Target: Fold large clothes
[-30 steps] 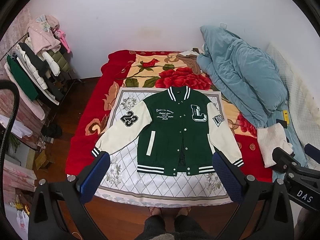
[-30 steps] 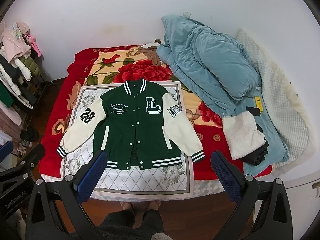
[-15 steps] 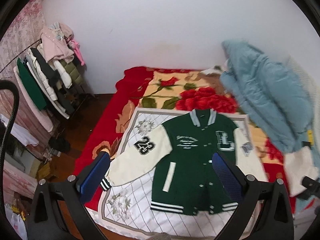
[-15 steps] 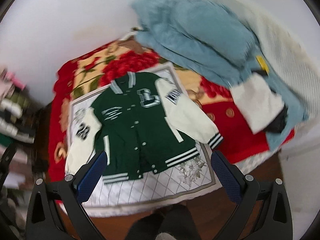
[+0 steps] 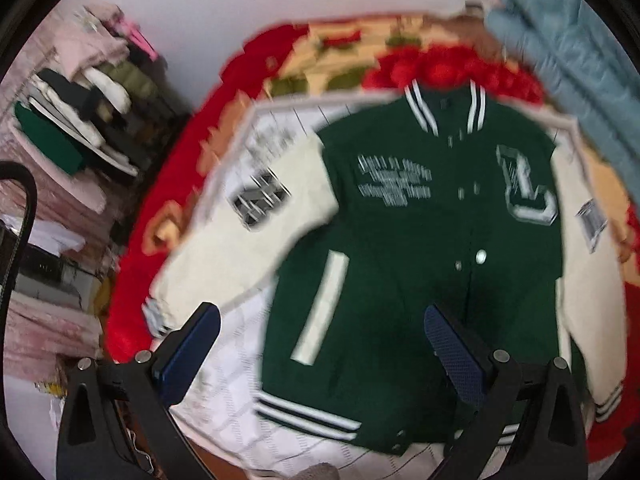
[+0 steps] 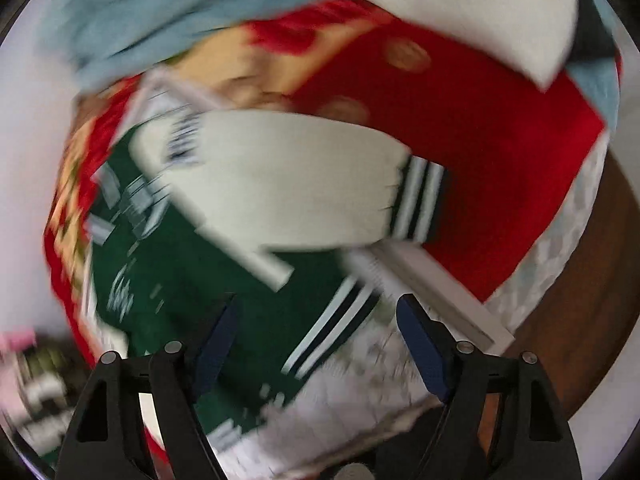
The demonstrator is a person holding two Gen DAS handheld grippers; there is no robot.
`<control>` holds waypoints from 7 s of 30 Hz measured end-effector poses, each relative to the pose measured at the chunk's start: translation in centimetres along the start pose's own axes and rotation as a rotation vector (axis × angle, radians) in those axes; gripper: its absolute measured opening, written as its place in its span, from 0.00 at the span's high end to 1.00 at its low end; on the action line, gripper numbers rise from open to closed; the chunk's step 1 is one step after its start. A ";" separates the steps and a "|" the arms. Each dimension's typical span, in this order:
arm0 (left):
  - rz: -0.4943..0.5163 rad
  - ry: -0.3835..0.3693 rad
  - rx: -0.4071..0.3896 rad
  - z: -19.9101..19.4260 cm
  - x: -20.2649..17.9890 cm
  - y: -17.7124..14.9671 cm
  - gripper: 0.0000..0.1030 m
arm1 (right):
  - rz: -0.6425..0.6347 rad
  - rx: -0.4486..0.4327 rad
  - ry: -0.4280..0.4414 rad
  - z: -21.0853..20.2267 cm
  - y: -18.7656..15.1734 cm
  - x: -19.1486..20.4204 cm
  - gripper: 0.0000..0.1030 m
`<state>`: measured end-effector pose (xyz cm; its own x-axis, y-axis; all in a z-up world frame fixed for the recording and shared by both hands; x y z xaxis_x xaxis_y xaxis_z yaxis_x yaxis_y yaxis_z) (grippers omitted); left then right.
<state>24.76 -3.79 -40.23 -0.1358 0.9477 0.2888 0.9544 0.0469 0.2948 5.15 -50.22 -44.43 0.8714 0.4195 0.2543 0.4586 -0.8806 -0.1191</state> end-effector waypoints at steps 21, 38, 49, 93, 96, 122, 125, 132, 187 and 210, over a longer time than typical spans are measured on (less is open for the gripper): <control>0.190 -0.131 0.072 9.9 -18.5 2.5 0.00 | 0.501 -0.014 0.183 16.9 3.3 -4.5 0.14; 0.065 -0.122 0.067 10.5 -14.7 7.5 0.00 | -0.013 -0.418 0.315 4.3 8.7 15.8 0.87; -0.267 -0.033 0.054 12.0 2.6 14.2 0.00 | -0.627 -0.313 0.388 5.7 -3.0 45.8 0.89; -0.286 0.100 0.199 24.2 0.8 14.8 0.00 | -0.474 0.004 -0.069 21.2 4.5 29.6 0.63; -0.324 0.101 0.228 24.5 2.8 13.6 0.00 | -0.535 0.058 -0.029 20.8 0.8 31.4 0.51; -1.369 -0.259 0.272 33.3 35.7 -8.8 0.00 | -1.058 0.164 0.081 28.4 -26.9 49.7 0.32; -1.342 -0.167 0.215 34.0 37.7 -7.0 0.26 | -1.075 0.100 0.078 27.5 -27.3 49.6 0.27; -1.199 -0.058 0.097 32.5 42.4 -1.9 0.88 | -1.106 0.026 0.069 28.0 -28.0 51.7 0.25; 0.355 -0.371 -0.080 8.4 -23.2 13.6 0.00 | -0.384 -0.050 -0.103 14.1 8.2 19.6 0.12; 0.000 0.032 0.008 17.9 -1.8 16.2 0.00 | -0.771 -0.057 0.059 20.4 6.7 37.8 0.90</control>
<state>45.21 0.86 -52.27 -0.1444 0.9372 0.3175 0.9565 0.0500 0.2875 44.73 -35.73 -55.14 0.2981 0.9075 0.2960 0.9207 -0.3552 0.1618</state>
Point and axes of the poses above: each gripper's, at about its wrist camera, not at the fingertips, and z roughly the way its jaws point, x to its left, y to its top, the point moved 2 cm from there along z, roughly the way its jaws point, and after that the axes turned 4 degrees about x, right-handed, at the moved point
